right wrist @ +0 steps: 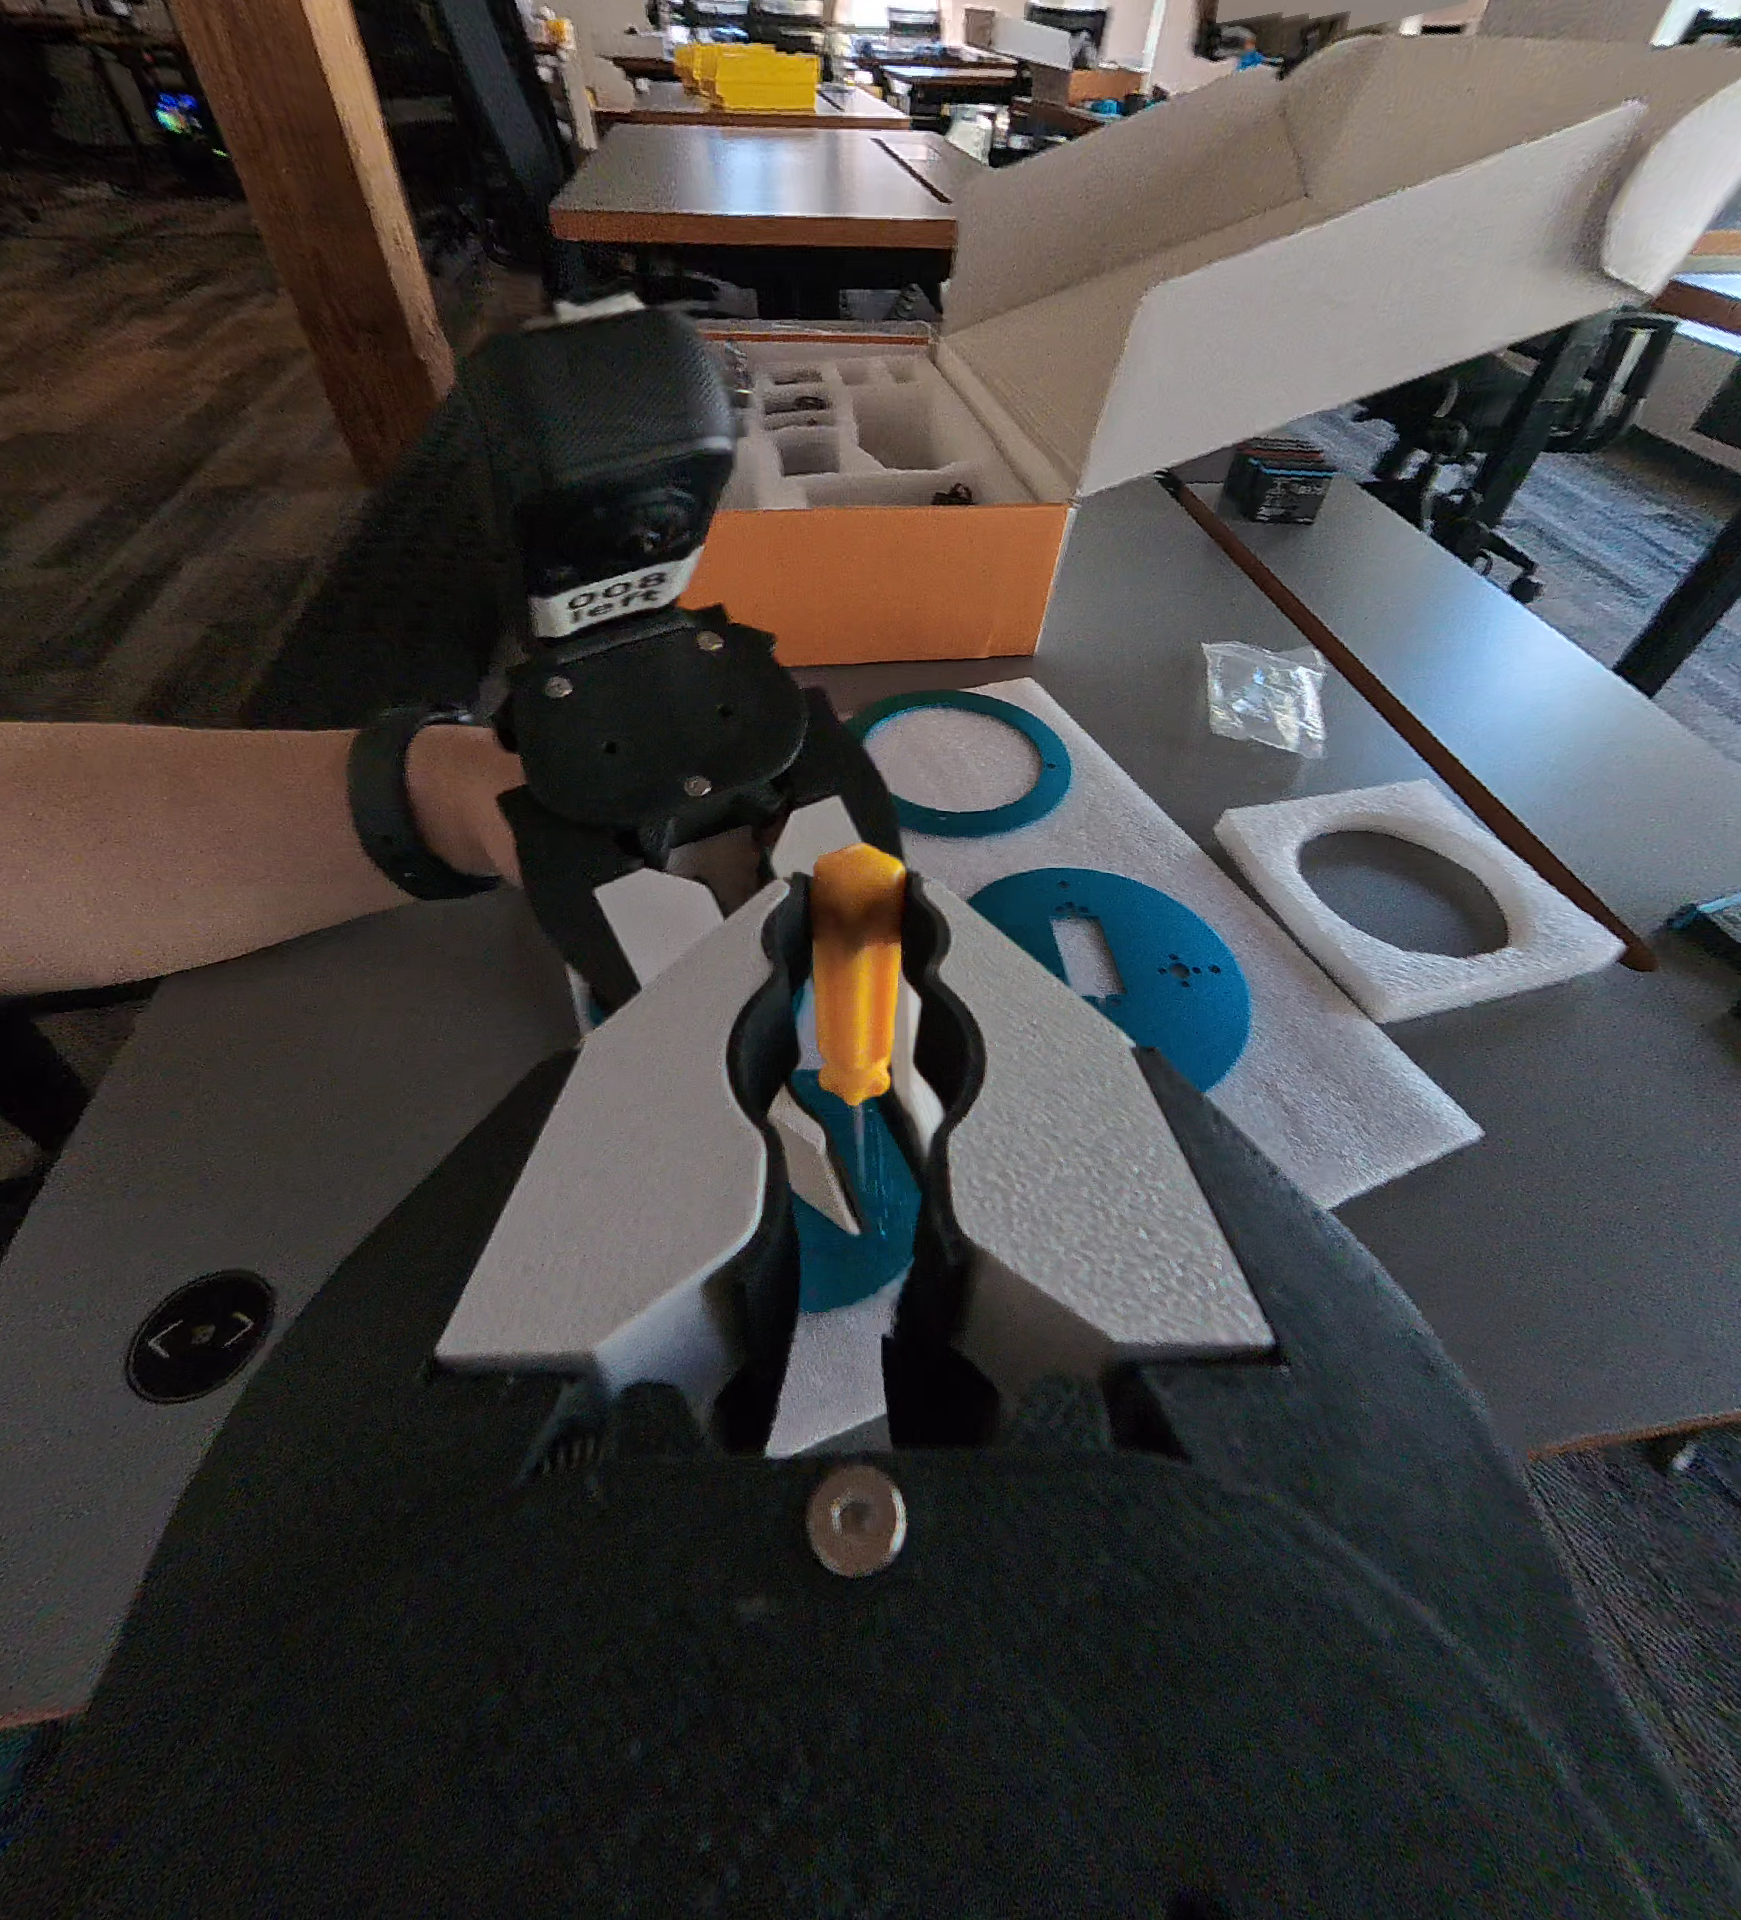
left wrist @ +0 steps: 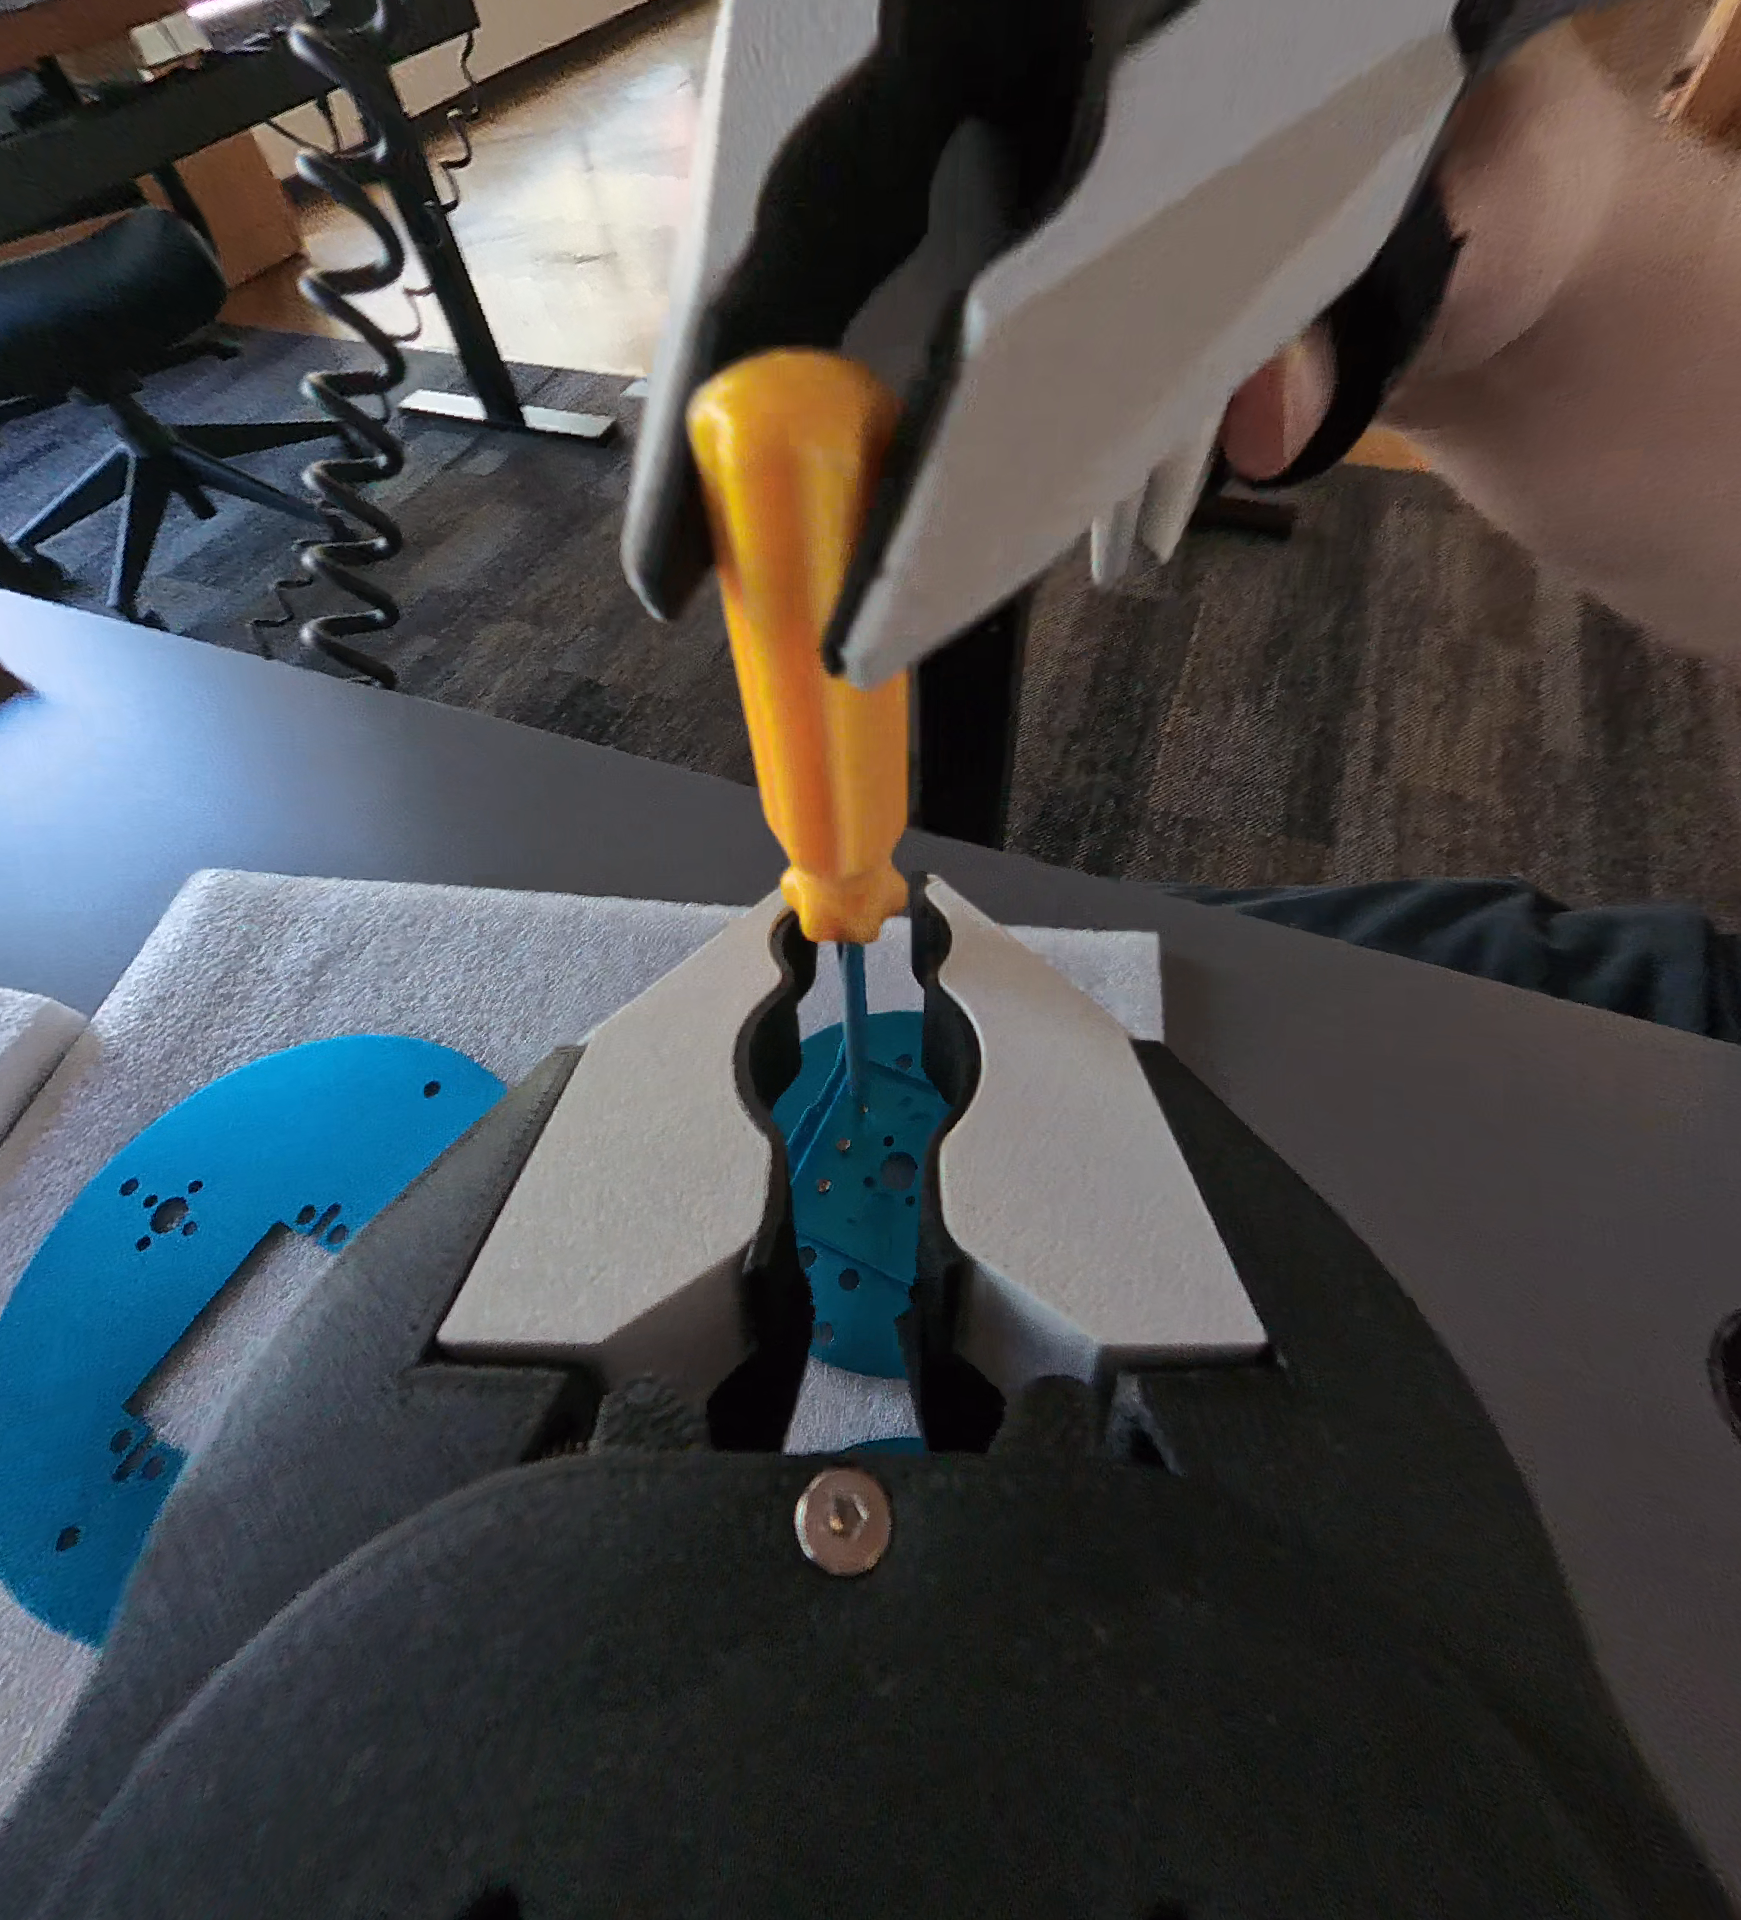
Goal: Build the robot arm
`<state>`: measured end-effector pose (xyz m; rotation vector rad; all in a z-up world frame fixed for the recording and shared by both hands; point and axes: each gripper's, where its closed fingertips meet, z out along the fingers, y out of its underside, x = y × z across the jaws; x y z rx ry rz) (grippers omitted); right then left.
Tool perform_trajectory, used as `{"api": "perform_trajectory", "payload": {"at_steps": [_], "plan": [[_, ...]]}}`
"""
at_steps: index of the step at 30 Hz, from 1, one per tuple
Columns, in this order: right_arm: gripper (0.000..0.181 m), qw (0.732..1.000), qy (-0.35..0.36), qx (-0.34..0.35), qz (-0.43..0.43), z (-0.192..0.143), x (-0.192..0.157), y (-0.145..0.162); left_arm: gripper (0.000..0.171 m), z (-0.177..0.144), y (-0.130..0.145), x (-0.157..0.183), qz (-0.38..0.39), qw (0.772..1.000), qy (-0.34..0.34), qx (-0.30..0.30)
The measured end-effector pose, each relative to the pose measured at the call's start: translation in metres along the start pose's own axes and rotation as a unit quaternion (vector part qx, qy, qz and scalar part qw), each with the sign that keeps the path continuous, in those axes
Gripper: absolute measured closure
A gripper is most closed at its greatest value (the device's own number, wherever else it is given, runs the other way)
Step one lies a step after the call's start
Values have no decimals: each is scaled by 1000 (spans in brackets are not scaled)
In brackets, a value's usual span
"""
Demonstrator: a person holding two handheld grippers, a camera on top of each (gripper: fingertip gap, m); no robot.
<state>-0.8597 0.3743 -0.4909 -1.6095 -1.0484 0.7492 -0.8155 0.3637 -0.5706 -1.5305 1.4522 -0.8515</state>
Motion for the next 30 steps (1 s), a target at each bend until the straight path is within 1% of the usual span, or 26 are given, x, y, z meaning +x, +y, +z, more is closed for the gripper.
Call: {"api": "perform_trajectory", "payload": {"at_steps": [1, 2, 4, 6, 8, 10, 11, 12, 14, 16, 18, 20, 22, 23, 24, 26, 28, 29, 30], "plan": [[165, 1000, 23, -5, 0, -1, 4, 1, 165, 1, 2, -4, 4, 1000, -18, -7], [165, 999, 47, -9, 4, -2, 8, 1, 170, 3, 2, -6, 3, 999, -32, -9], [164, 995, 95, -13, 16, -5, 14, 3, 170, 4, 1, -8, -8, 998, -53, -14], [165, 993, 118, -11, 26, -5, 12, 2, 170, 3, 2, -7, -2, 998, -62, -11], [165, 994, 105, -16, 32, -3, 4, 1, 170, 0, 2, -6, 13, 998, -58, -13], [163, 997, 68, -37, 11, 0, -4, 0, 171, -1, 2, -3, 15, 999, -48, -7], [154, 997, 62, -40, 8, 1, -2, -1, 171, -1, 2, -2, 12, 999, -46, -3], [149, 998, 50, -39, 8, 1, -2, -3, 171, -2, 2, -2, 10, 999, -46, -3], [164, 999, 6, -42, 15, 4, -10, -3, 171, 0, 2, -2, 10, 999, -47, 1], [164, 999, 3, -39, 24, 4, -10, -3, 171, -1, 2, -1, 9, 999, -42, 2], [164, 999, 32, -34, 27, 4, -7, -2, 170, -1, 2, 0, 3, 999, -43, 4], [163, 993, 100, -20, 55, 3, 2, -2, 171, -1, 2, -4, 0, 999, -54, 6], [164, 979, 186, -6, 82, -2, 8, 0, 171, 0, 1, -6, -3, 998, -58, 6], [164, 973, 216, -1, 85, -3, 8, -1, 171, 0, 2, -6, -2, 998, -55, 5], [164, 972, 222, -3, 75, -2, 4, -1, 171, -1, 2, -5, 1, 999, -49, 4], [163, 981, 184, -32, 42, 3, -6, -2, 171, -4, 3, -3, 5, 999, -39, 6], [150, 988, 142, -59, 26, 3, -6, -4, 171, -5, 4, -2, 8, 999, -36, 5], [161, 993, 93, -67, 24, 4, -13, -5, 171, -6, 4, -2, 9, 999, -34, 6], [164, 995, 62, -74, 25, 5, -15, -5, 171, -6, 4, -2, 6, 999, -33, 5]]}}
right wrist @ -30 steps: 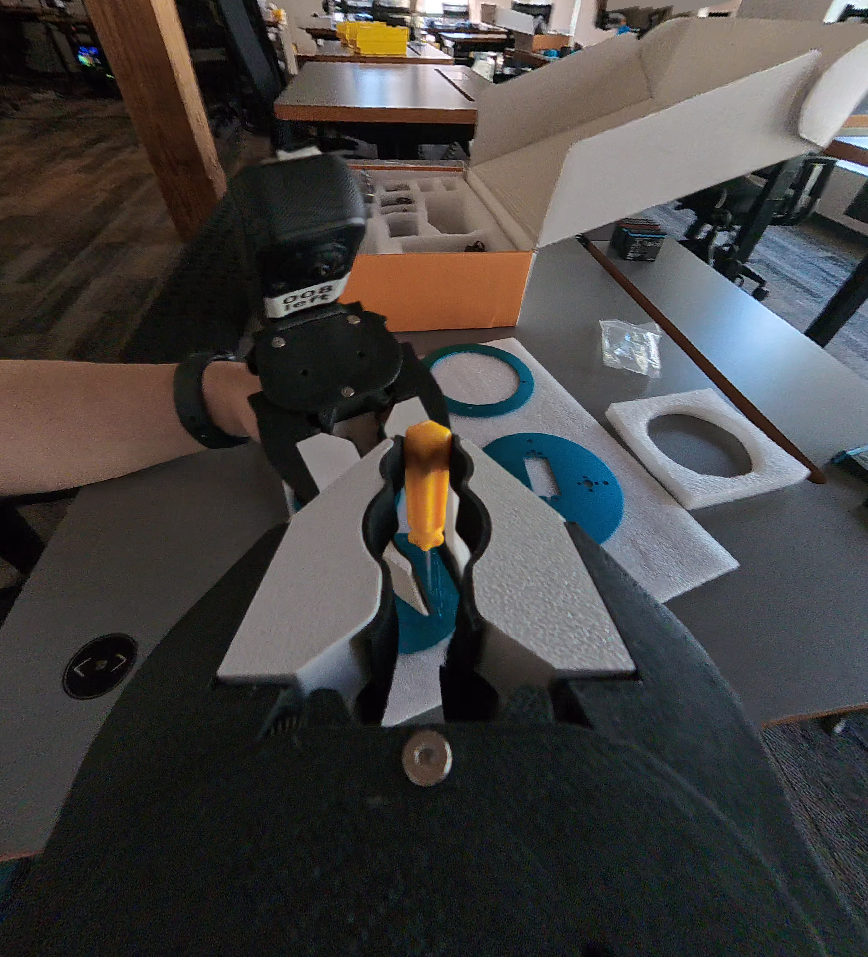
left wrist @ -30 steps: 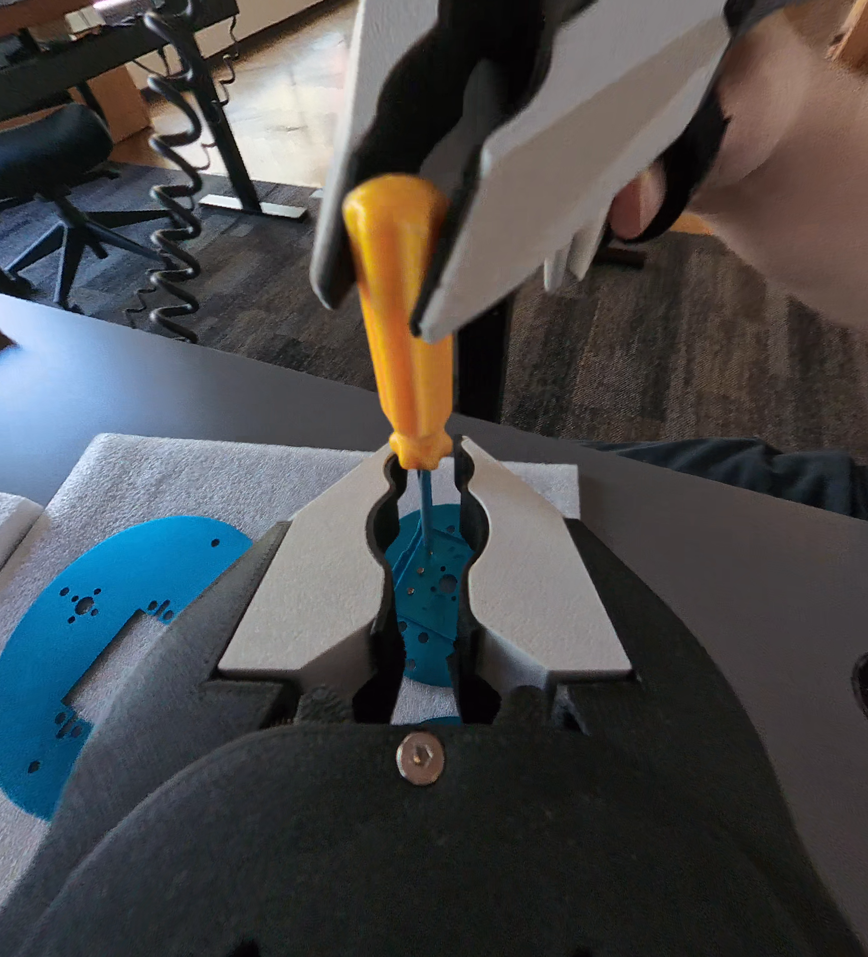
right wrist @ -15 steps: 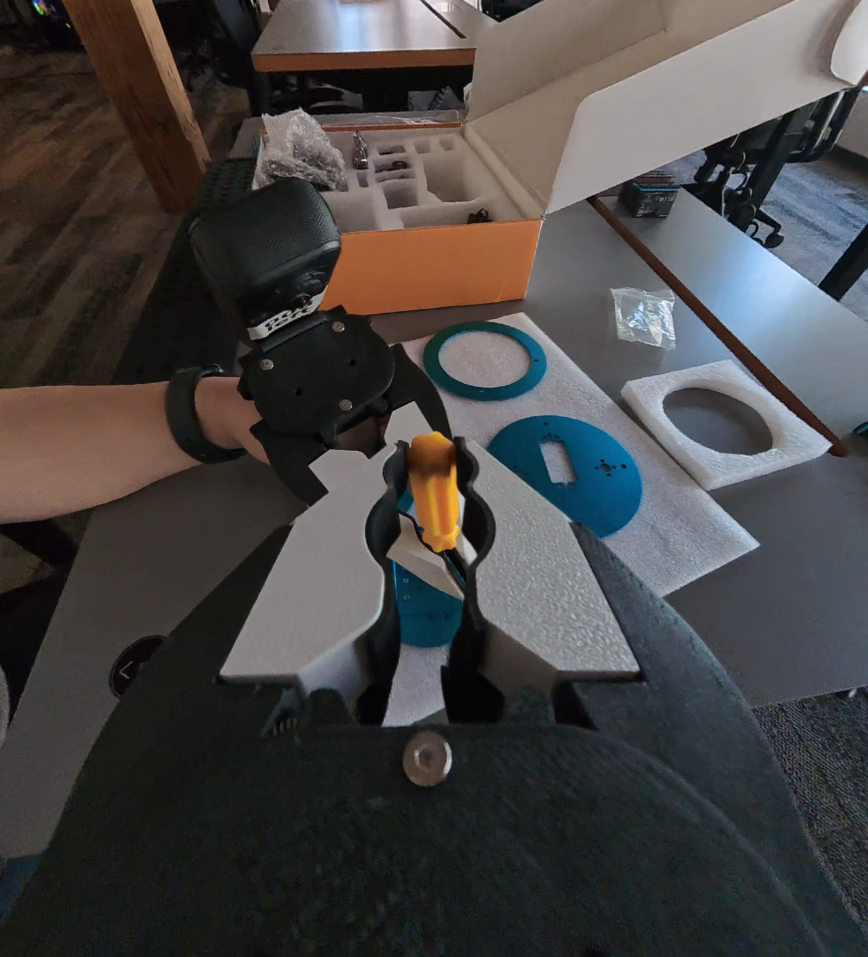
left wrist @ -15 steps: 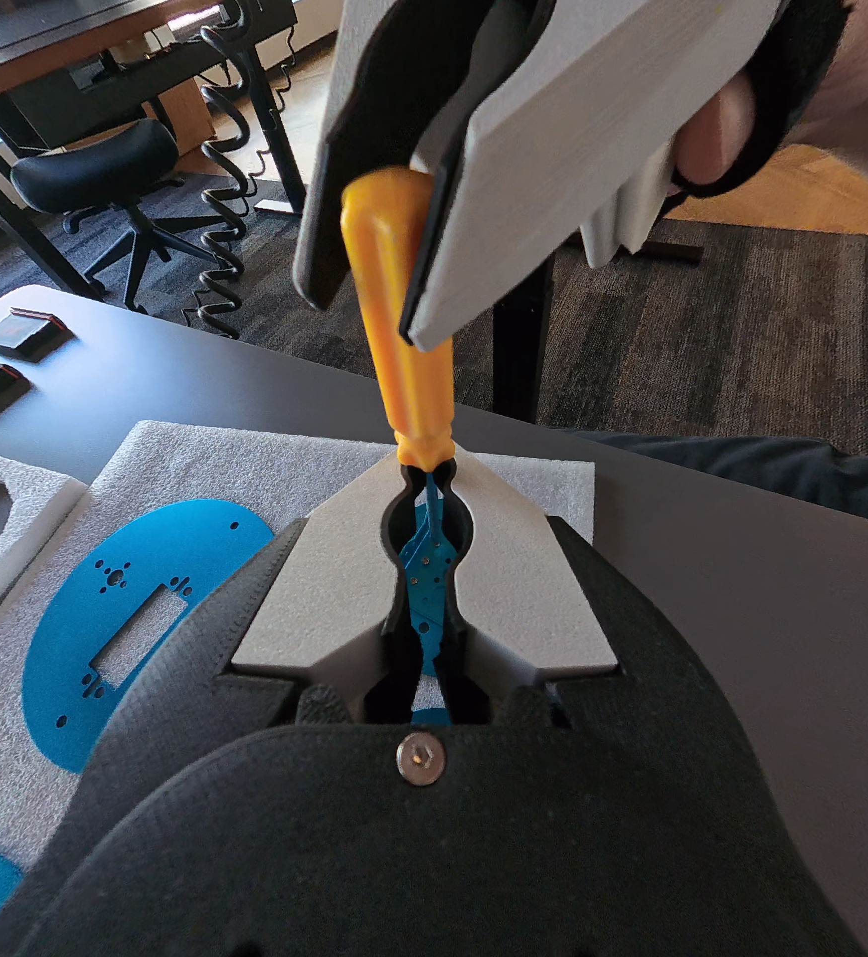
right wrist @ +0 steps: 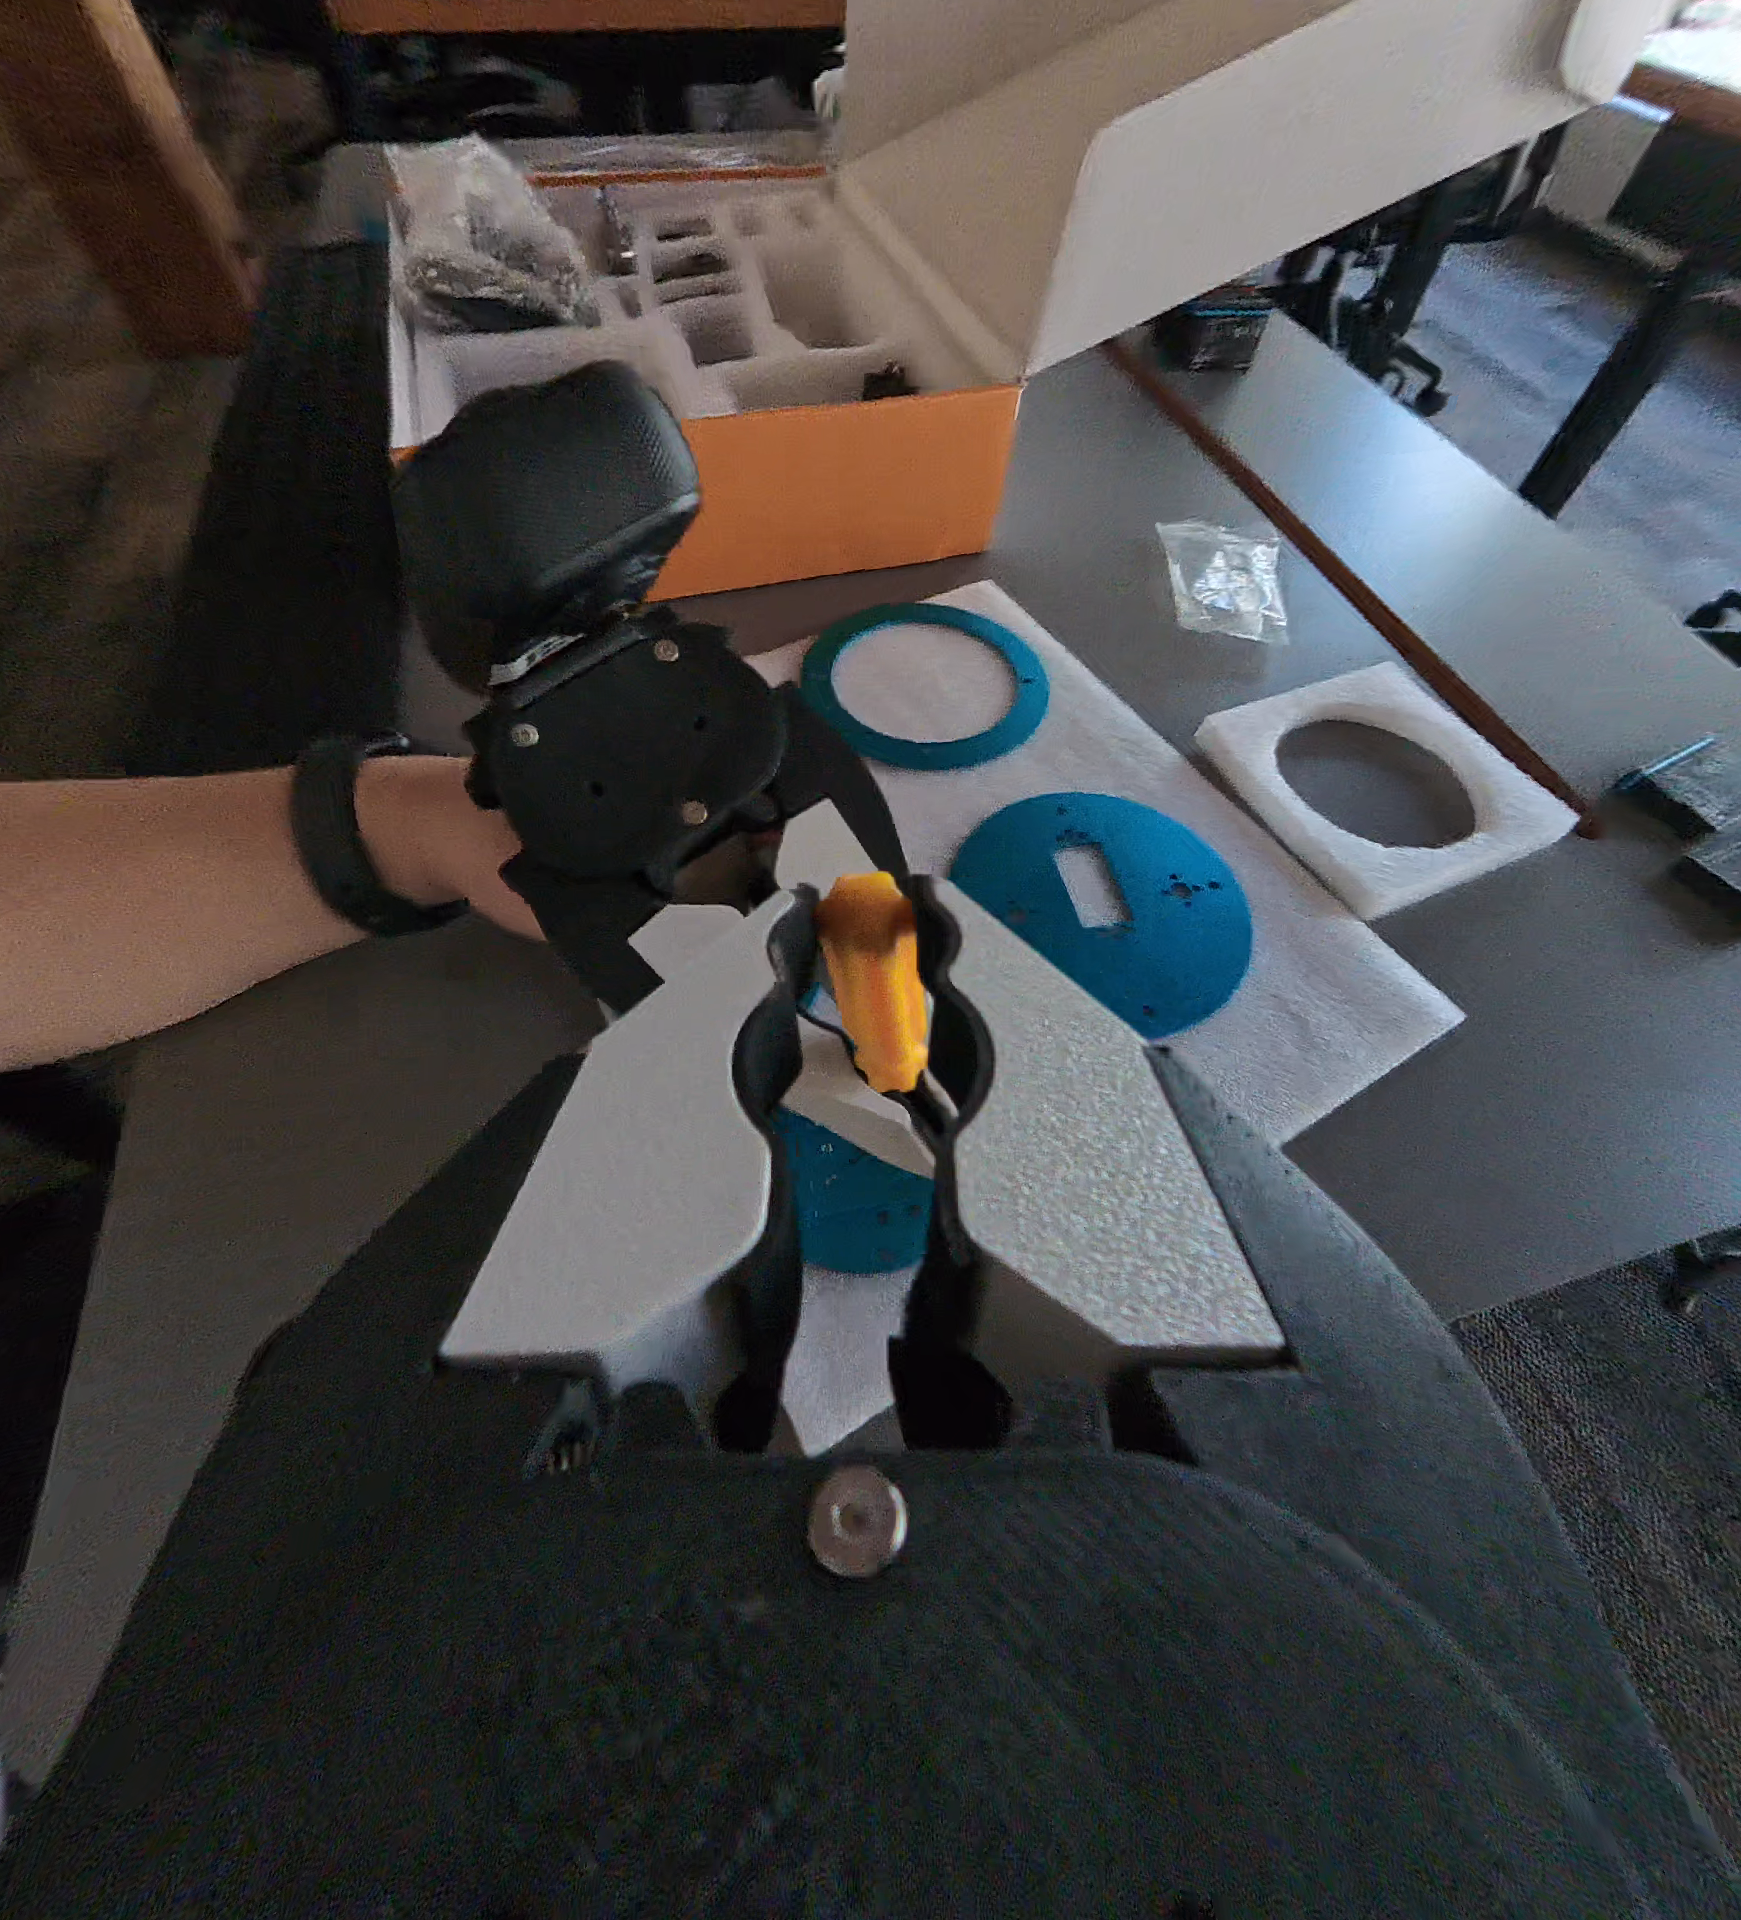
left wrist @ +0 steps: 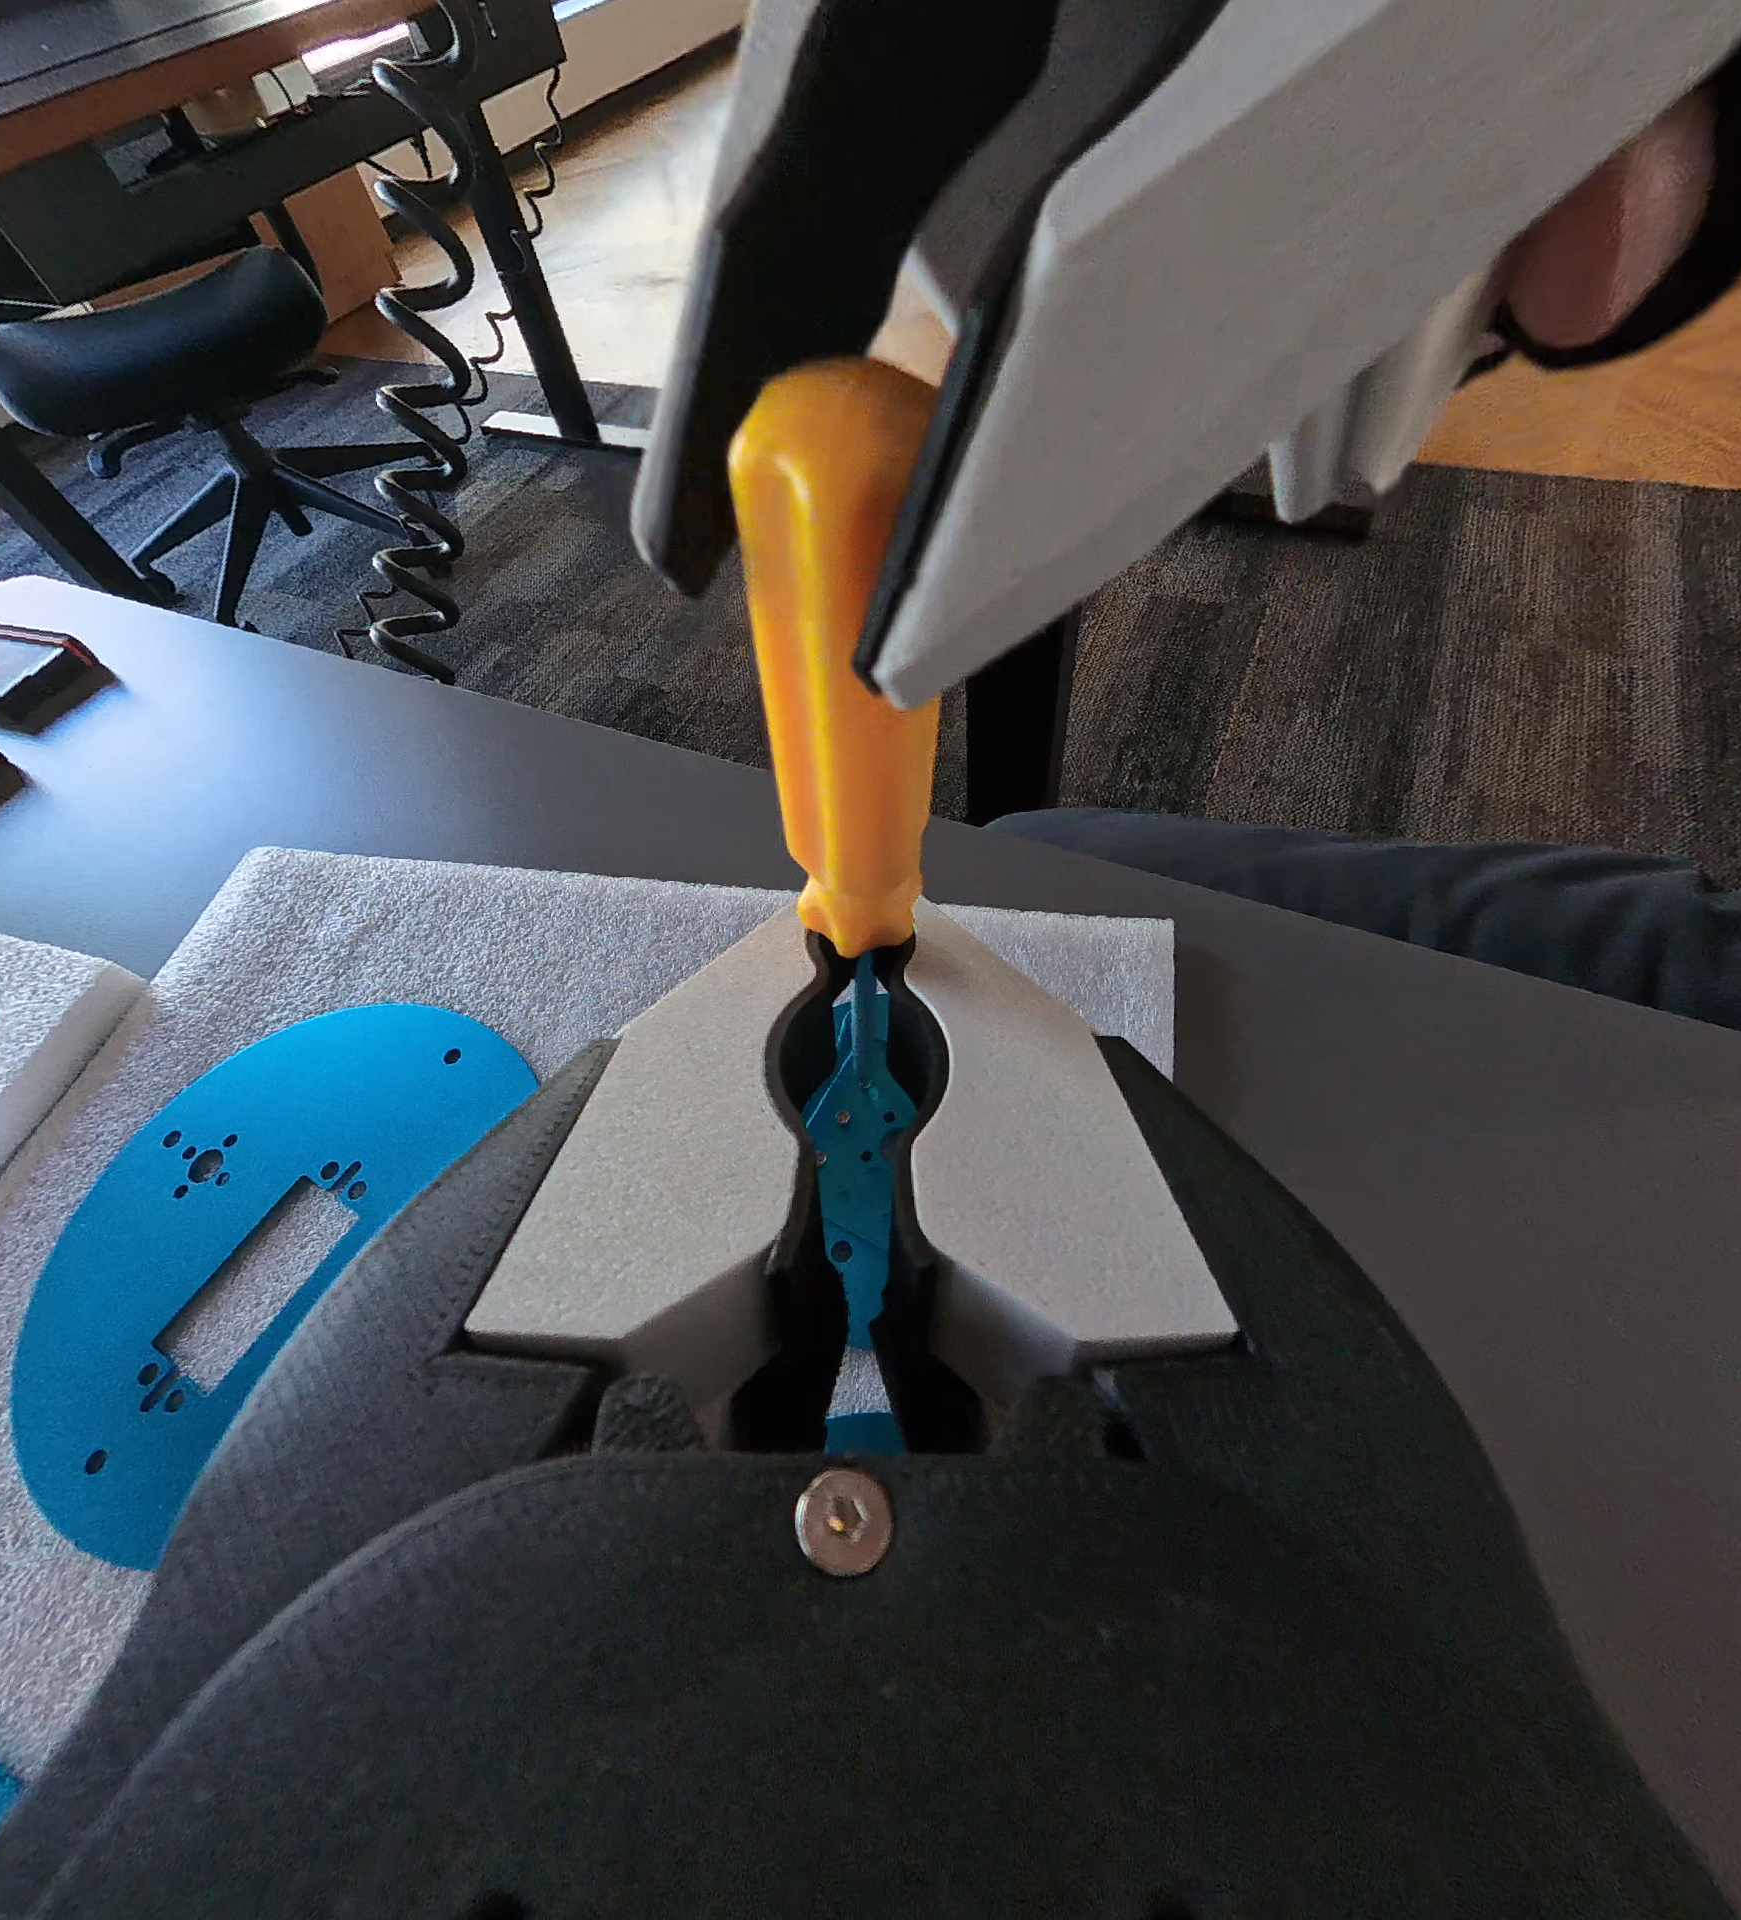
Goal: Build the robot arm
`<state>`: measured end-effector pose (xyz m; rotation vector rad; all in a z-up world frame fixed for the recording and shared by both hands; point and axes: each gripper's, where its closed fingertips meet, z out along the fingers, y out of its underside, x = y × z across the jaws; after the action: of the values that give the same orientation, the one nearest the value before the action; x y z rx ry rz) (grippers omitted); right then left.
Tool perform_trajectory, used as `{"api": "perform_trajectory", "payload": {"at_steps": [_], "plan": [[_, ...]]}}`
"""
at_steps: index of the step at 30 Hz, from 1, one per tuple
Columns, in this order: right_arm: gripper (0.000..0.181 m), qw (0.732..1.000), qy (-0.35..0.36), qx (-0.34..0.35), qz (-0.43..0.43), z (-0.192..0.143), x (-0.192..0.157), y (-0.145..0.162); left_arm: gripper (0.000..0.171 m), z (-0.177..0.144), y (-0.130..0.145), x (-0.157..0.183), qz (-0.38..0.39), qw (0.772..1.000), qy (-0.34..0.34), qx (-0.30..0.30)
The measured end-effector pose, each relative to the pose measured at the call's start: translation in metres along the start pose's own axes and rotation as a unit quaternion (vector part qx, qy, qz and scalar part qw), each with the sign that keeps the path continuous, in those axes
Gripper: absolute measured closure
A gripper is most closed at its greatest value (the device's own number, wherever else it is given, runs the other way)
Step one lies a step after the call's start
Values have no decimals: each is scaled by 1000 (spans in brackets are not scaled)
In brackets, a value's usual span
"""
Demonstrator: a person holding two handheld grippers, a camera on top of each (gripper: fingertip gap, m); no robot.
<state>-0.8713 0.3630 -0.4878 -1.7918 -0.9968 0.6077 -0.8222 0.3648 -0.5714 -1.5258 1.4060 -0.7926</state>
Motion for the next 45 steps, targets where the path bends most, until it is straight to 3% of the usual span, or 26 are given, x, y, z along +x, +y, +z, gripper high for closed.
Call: {"api": "perform_trajectory", "payload": {"at_steps": [3, 8, 9, 12, 13, 15, 17, 20, 23, 25, 32, 36, 40, 45], "plan": [[163, 1000, -9, -12, 9, -2, 6, 2, 171, 1, 0, 0, 1, 1000, -1, -3], [163, 981, 176, 26, 70, -11, 21, 5, 171, 5, -3, -5, 1, 1000, -12, -6], [164, 980, 186, 29, 58, -11, 18, 5, 171, 4, -3, -4, 2, 1000, -6, -6], [160, 991, 114, -60, -27, -11, 9, 6, 171, 3, -2, -1, 2, 1000, 3, -2], [148, 990, 89, -91, -60, -13, 11, 2, 171, 3, -2, 1, 5, 1000, 5, -2], [142, 979, 15, -133, -155, -18, 3, -10, 171, 4, -2, 3, 7, 1000, 8, -2], [143, 953, -58, -190, -230, -21, -8, -11, 171, 4, -2, 4, 10, 1000, 10, -2], [144, 901, -106, -300, -296, -19, -10, 0, 171, 4, -1, 3, 9, 1000, 12, -1], [159, 851, -104, -392, -334, -16, 0, 13, 171, 2, -1, 3, 2, 1000, 14, 2], [164, 841, -104, -402, -346, -11, 0, 12, 171, 1, 0, 2, 5, 1000, 13, 1], [162, 844, -120, -394, -344, -10, -2, 16, 171, 3, -1, 3, 6, 1000, 18, 3], [162, 863, -114, -372, -322, -10, 0, 16, 171, 4, -1, 3, 4, 1000, 20, 4], [165, 897, -85, -377, -213, -9, 3, 18, 171, 6, -1, 1, 1, 1000, 13, 5], [165, 914, -5, -397, -82, -10, 9, 18, 171, 8, -2, -1, 3, 1000, 6, 4]]}}
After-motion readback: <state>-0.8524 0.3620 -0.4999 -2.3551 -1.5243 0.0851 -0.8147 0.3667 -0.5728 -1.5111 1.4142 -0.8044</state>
